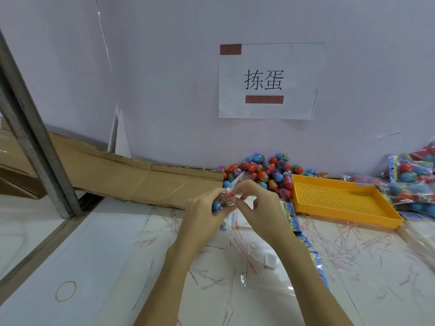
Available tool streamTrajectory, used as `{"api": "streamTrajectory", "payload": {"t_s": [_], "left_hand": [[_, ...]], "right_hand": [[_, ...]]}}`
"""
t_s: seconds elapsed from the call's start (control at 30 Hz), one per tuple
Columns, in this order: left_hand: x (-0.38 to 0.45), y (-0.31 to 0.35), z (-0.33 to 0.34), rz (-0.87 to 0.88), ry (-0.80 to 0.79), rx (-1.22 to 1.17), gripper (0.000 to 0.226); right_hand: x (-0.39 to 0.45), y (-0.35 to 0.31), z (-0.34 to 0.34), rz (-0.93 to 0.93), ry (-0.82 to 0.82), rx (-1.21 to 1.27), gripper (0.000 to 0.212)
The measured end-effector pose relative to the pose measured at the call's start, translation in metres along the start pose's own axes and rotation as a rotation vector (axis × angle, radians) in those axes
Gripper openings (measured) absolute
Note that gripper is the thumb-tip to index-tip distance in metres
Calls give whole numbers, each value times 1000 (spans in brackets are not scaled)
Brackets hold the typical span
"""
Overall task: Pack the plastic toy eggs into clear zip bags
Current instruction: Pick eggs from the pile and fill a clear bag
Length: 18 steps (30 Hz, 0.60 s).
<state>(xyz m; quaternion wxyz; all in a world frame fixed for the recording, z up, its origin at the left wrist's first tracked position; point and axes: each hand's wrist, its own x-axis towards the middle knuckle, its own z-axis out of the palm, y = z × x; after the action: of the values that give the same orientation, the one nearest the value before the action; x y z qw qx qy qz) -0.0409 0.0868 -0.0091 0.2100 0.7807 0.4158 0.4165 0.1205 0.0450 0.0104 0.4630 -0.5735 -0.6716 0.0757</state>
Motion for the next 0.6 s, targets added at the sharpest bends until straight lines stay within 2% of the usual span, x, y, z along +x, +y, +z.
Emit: {"api": "streamTrajectory", "payload": {"t_s": [0.1, 0.4, 0.5, 0.6], "left_hand": [[-1, 4, -3, 15, 4, -19, 56], [-3, 8, -6, 62, 53, 45, 48], [-2, 7, -5, 93, 84, 100, 36], [-2, 6, -6, 114, 89, 111, 33]], "right_hand": [[0, 3, -2, -23, -51, -10, 16], [-2, 2, 6, 25, -128, 40, 47], [-3, 2, 8, 64, -155, 55, 47], [-3, 1, 11, -17, -152, 11, 36]]}}
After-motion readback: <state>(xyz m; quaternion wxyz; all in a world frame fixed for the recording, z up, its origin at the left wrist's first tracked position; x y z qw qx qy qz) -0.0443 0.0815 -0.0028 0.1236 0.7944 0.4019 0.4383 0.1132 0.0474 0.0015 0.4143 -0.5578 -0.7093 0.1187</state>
